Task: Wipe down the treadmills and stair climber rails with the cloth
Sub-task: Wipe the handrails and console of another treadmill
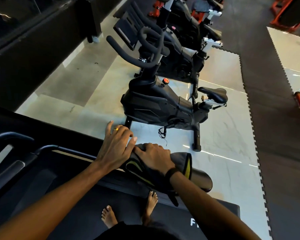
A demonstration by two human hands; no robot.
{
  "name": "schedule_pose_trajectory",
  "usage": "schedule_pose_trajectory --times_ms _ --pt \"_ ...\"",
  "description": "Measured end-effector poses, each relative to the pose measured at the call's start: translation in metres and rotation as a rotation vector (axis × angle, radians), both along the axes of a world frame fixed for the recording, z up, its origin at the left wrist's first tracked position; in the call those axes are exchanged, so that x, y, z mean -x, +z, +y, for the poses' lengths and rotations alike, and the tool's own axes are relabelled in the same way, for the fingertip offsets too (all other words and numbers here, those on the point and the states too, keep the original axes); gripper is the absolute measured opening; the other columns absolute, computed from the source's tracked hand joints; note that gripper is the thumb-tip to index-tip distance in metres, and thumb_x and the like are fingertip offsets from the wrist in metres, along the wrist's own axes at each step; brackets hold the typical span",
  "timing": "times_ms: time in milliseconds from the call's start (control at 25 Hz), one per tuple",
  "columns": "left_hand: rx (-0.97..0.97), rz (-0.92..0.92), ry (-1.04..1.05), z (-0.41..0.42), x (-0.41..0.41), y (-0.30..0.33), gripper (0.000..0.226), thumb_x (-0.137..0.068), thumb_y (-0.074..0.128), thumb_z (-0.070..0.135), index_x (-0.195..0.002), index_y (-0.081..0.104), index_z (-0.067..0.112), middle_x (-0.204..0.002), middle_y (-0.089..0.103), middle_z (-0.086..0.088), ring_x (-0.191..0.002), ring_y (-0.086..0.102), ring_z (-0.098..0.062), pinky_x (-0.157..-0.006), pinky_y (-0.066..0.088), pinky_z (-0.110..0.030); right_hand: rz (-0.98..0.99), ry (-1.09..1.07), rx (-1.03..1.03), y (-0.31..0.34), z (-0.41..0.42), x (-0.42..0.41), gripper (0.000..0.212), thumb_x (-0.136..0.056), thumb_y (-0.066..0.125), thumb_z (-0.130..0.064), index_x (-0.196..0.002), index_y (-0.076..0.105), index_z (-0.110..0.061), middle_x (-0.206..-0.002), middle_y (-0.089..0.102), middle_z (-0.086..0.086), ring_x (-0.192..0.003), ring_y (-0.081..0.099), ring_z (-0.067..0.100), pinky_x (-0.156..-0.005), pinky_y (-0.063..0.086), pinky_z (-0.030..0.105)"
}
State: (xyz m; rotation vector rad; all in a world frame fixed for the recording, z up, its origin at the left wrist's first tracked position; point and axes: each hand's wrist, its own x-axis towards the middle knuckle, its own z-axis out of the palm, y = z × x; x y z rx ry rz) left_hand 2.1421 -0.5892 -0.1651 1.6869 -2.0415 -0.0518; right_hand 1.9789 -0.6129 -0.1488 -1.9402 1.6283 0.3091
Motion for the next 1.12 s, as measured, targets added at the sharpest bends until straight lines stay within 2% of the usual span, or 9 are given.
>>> schedule_pose_trajectory --times_ms 80,200,320,440,520,600,720,920,1120 --pt "-0.006 0.017 0.014 -0.001 -0.002 0.001 0.037 -0.102 0.032 0.036 -0.088 0.059 0.016 -0.090 0.058 0.003 -0.093 0.054 -0.021 -0.116 0.017 -0.048 -0.078 0.007 -0.176 -0.012 -0.027 0.004 0.073 -0.093 0.030 -0.075 -0.130 0.060 -0.021 -0.132 0.060 0.013 -0.119 0.057 0.037 -0.100 0.043 0.048" --pt "-0.023 0.023 0.023 0.001 0.000 0.001 0.038 -0.101 0.031 0.037 -0.088 0.060 0.016 -0.090 0.057 0.003 -0.093 0.055 -0.022 -0.115 0.016 -0.046 -0.068 0.048 -0.348 -0.030 -0.052 0.037 0.055 -0.107 0.029 -0.047 -0.136 0.052 -0.007 -0.144 0.051 0.019 -0.127 0.052 0.035 -0.105 0.038 0.040" --pt "-0.037 0.021 0.026 0.001 -0.002 0.001 0.039 -0.101 0.031 0.036 -0.088 0.061 0.015 -0.091 0.058 0.001 -0.094 0.056 -0.024 -0.113 0.016 -0.047 0.046 0.016 -0.382 -0.036 -0.054 0.095 0.041 -0.110 0.027 -0.029 -0.131 0.053 -0.005 -0.140 0.053 0.018 -0.131 0.049 0.032 -0.107 0.033 0.037" --pt "-0.036 0.022 0.017 0.000 -0.001 -0.001 0.040 -0.101 0.031 0.037 -0.089 0.061 0.014 -0.091 0.059 0.000 -0.093 0.056 -0.024 -0.112 0.019 -0.050 0.004 -0.197 -0.388 -0.026 -0.042 0.144 0.025 -0.109 0.031 -0.024 -0.112 0.053 -0.012 -0.126 0.054 0.010 -0.131 0.049 0.030 -0.105 0.033 0.034" --pt "-0.035 0.020 0.011 0.000 -0.002 -0.001 0.042 -0.101 0.031 0.037 -0.090 0.063 0.013 -0.092 0.060 -0.001 -0.094 0.056 -0.025 -0.112 0.020 -0.052 0.014 -0.254 -0.279 -0.018 -0.028 0.160 0.032 -0.107 0.035 -0.027 -0.112 0.059 -0.007 -0.132 0.058 0.017 -0.123 0.055 0.033 -0.100 0.039 0.036" --pt "-0.036 0.016 0.005 0.000 -0.002 -0.001 0.044 -0.101 0.030 0.037 -0.091 0.064 0.011 -0.093 0.061 -0.002 -0.095 0.057 -0.026 -0.112 0.020 -0.052 0.077 -0.264 -0.138 -0.011 -0.008 0.165 0.040 -0.105 0.036 -0.037 -0.113 0.063 -0.008 -0.125 0.063 0.018 -0.113 0.059 0.036 -0.090 0.042 0.038" --pt "-0.033 0.025 0.000 0.000 -0.001 -0.002 0.044 -0.101 0.031 0.038 -0.091 0.064 0.011 -0.094 0.062 -0.003 -0.095 0.057 -0.027 -0.112 0.020 -0.054 0.089 -0.289 0.055 0.000 0.024 0.161 0.056 -0.100 0.030 -0.059 -0.100 0.066 -0.016 -0.109 0.068 0.012 -0.101 0.062 0.036 -0.079 0.038 0.038" --pt "-0.022 0.055 0.001 0.002 0.000 0.000 0.046 -0.101 0.029 0.039 -0.088 0.063 0.010 -0.090 0.061 -0.003 -0.092 0.057 -0.026 -0.112 0.019 -0.053 0.165 -0.247 0.365 0.004 0.060 0.139 0.046 -0.100 0.033 -0.054 -0.103 0.066 -0.022 -0.107 0.066 0.001 -0.109 0.059 0.028 -0.090 0.038 0.044" --pt "-0.022 0.094 -0.004 0.002 -0.001 0.001 0.047 -0.100 0.029 0.041 -0.088 0.062 0.010 -0.090 0.062 -0.004 -0.093 0.057 -0.028 -0.112 0.019 -0.054 0.119 -0.223 0.624 -0.001 0.095 0.101 0.056 -0.094 0.032 -0.052 -0.124 0.065 -0.017 -0.124 0.063 0.006 -0.116 0.056 0.031 -0.093 0.039 0.047"
